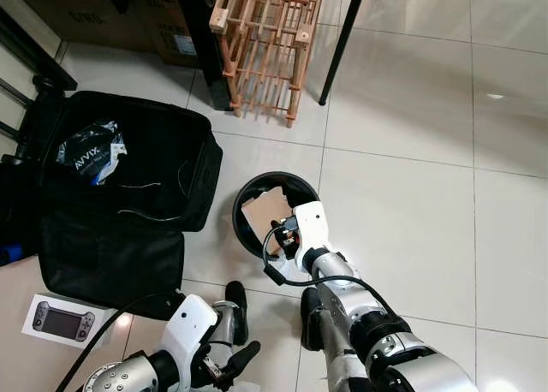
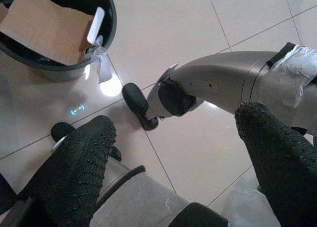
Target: Picking trash to rubbish bin
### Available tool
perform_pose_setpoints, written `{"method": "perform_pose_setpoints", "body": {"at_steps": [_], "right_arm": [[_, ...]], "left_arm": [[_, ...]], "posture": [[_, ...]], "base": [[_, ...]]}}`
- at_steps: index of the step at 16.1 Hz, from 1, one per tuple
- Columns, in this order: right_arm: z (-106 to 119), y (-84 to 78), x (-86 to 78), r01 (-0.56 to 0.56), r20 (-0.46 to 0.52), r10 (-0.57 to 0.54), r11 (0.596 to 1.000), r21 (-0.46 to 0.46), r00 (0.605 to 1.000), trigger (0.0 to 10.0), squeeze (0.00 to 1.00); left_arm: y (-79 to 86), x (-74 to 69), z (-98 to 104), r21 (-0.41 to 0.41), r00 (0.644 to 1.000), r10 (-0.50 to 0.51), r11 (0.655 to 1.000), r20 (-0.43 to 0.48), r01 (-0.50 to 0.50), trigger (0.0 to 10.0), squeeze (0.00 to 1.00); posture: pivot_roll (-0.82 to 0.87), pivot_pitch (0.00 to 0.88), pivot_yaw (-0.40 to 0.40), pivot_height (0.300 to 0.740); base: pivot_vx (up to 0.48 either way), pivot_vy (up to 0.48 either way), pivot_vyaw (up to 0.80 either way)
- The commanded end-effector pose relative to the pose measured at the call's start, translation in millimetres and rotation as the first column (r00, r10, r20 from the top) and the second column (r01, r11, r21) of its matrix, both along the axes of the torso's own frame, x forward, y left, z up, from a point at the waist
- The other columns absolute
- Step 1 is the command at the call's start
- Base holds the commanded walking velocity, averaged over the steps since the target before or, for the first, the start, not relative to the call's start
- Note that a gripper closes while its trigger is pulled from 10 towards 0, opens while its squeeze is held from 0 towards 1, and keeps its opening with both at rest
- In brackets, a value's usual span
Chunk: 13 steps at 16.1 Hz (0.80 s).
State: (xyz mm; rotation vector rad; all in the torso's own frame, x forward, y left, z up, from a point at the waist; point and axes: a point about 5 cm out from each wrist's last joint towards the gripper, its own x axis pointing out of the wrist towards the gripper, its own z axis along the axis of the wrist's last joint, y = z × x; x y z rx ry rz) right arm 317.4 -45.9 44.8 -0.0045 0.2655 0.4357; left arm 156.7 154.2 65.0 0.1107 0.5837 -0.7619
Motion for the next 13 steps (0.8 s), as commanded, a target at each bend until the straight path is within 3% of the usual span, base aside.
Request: {"method": "perform_pose_setpoints", "body": {"at_steps": [1,5,13], "right_arm": [[-8.7,12.1,-9.8,-0.019,-0.049,0.02,0.999,0.03,0.999,10.0,1.0],[-6.9,5.2,-7.7,-0.017,-0.012,0.017,1.0,0.0,1.0,10.0,1.0],[-5.7,-24.7,-11.5,0.008,0.106,-0.003,0.999,-0.049,0.994,10.0,1.0]], "left_arm": [[0.6,-8.3,-7.4,0.017,0.999,-0.004,1.0,-0.042,0.005,10.0,0.0],[-1.1,-1.6,-6.7,0.016,1.0,-0.004,1.0,-0.022,0.004,10.0,0.0],[-7.5,32.4,-8.1,0.012,0.999,-0.012,1.0,0.052,0.011,10.0,0.0]], "posture": [[0.23,0.498,0.01,0.74],[0.22,0.473,0.007,0.74],[0.18,0.338,0.011,0.74]], "base": [[0.0,0.0,0.0],[0.0,0.0,0.0],[0.0,0.0,0.0]]}}
